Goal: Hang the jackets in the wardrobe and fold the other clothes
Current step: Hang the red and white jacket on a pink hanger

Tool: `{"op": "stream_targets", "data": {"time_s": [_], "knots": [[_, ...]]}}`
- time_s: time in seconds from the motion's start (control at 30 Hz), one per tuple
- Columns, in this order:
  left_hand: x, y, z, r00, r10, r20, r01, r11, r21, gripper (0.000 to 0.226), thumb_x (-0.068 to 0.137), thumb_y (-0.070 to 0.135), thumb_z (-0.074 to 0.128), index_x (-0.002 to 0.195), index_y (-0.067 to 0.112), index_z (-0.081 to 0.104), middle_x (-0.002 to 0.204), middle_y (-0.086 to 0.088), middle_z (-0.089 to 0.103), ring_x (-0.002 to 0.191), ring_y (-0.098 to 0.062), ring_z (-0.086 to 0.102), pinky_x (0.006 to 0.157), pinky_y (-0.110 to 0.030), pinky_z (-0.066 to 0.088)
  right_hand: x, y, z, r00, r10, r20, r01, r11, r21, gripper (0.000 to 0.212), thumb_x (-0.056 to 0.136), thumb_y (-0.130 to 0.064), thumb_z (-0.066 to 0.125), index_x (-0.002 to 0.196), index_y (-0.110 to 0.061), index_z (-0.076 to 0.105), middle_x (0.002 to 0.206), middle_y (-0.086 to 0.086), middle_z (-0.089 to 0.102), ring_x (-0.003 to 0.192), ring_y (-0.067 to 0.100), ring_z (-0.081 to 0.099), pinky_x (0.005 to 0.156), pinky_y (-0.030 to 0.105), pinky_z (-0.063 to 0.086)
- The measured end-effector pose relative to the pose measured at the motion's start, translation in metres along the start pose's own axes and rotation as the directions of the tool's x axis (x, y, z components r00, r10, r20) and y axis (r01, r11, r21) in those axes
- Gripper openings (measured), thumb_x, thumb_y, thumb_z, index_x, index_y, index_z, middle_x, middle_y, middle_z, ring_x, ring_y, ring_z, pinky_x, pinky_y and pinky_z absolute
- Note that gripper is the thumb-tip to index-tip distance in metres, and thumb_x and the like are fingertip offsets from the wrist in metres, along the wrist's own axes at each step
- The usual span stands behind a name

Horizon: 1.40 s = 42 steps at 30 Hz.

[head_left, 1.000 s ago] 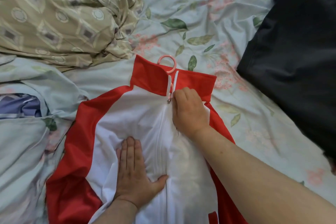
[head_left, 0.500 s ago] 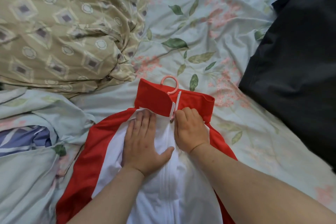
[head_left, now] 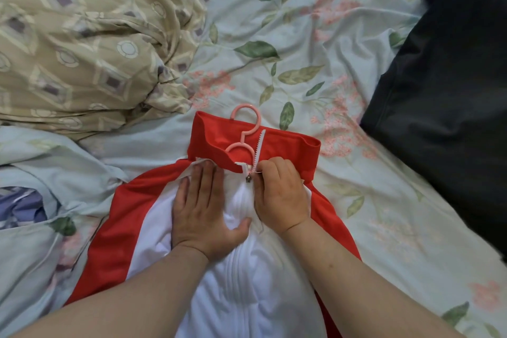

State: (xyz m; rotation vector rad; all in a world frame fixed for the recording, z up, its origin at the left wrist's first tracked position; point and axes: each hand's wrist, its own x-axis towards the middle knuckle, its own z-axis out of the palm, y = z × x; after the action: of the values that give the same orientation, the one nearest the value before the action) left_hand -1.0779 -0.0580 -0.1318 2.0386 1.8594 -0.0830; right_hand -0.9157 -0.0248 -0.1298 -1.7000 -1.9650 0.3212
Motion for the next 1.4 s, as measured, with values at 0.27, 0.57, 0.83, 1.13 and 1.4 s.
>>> {"op": "stream_targets", "data": {"time_s": [0.27, 0.57, 0.83, 1.13, 1.4], "knots": [[0.001, 0.002, -0.003, 0.999, -0.02, 0.045, 0.019, 1.0, 0.022, 0.118, 0.056, 0.069, 0.05, 0.148, -0.001, 0.03, 0.154, -0.022, 0.034, 0.144, -0.032, 0.023, 0.119, -0.038, 0.003, 0.015, -0.009, -0.011, 0.987, 0.126, 0.102, -0.139, 0.981, 0.133, 0.016, 0.089, -0.019, 0.045, 0.081, -0.011, 0.057, 0.078, 0.0, 0.058, 0.071, 0.014, 0.048, 0.062, 0.028, 0.037], [0.001, 0.0, -0.002, 0.999, 0.0, 0.038, -0.001, 1.0, 0.015, 0.113, 0.059, 0.066, 0.05, 0.147, -0.004, 0.035, 0.154, -0.023, 0.035, 0.144, -0.033, 0.024, 0.12, -0.04, 0.005, 0.044, -0.016, -0.021, 0.983, 0.175, 0.059, -0.182, 0.971, 0.152, 0.013, 0.089, -0.009, 0.051, 0.082, -0.007, 0.062, 0.078, 0.004, 0.063, 0.063, 0.026, 0.058, 0.049, 0.038, 0.044], [0.0, 0.0, -0.001, 1.0, 0.025, 0.002, -0.025, 1.0, 0.003, 0.112, 0.061, 0.064, 0.05, 0.147, -0.005, 0.034, 0.153, -0.024, 0.035, 0.143, -0.034, 0.025, 0.119, -0.042, 0.008, 0.075, -0.013, -0.024, 0.972, 0.233, 0.042, -0.236, 0.954, 0.182, 0.018, 0.093, -0.014, 0.052, 0.088, -0.007, 0.067, 0.082, 0.005, 0.067, 0.073, 0.025, 0.061, 0.062, 0.042, 0.049], [0.0, -0.001, -0.002, 0.999, 0.036, -0.011, -0.036, 0.999, 0.006, 0.113, 0.061, 0.065, 0.05, 0.149, -0.001, 0.025, 0.153, -0.023, 0.034, 0.143, -0.035, 0.025, 0.12, -0.042, 0.008, 0.087, -0.009, -0.023, 0.935, 0.34, 0.105, -0.354, 0.915, 0.194, 0.014, 0.096, -0.01, 0.055, 0.089, -0.01, 0.067, 0.084, 0.0, 0.066, 0.075, 0.015, 0.054, 0.068, 0.033, 0.043], [-0.001, -0.001, -0.001, 1.0, 0.025, 0.012, -0.025, 0.999, 0.019, 0.111, 0.062, 0.066, 0.049, 0.147, -0.004, 0.031, 0.153, -0.024, 0.036, 0.143, -0.035, 0.025, 0.119, -0.043, 0.009, 0.076, -0.018, -0.029, 0.975, 0.213, 0.061, -0.221, 0.954, 0.203, 0.01, 0.091, -0.011, 0.066, 0.081, -0.009, 0.068, 0.076, 0.001, 0.066, 0.068, 0.018, 0.059, 0.06, 0.038, 0.05]]}}
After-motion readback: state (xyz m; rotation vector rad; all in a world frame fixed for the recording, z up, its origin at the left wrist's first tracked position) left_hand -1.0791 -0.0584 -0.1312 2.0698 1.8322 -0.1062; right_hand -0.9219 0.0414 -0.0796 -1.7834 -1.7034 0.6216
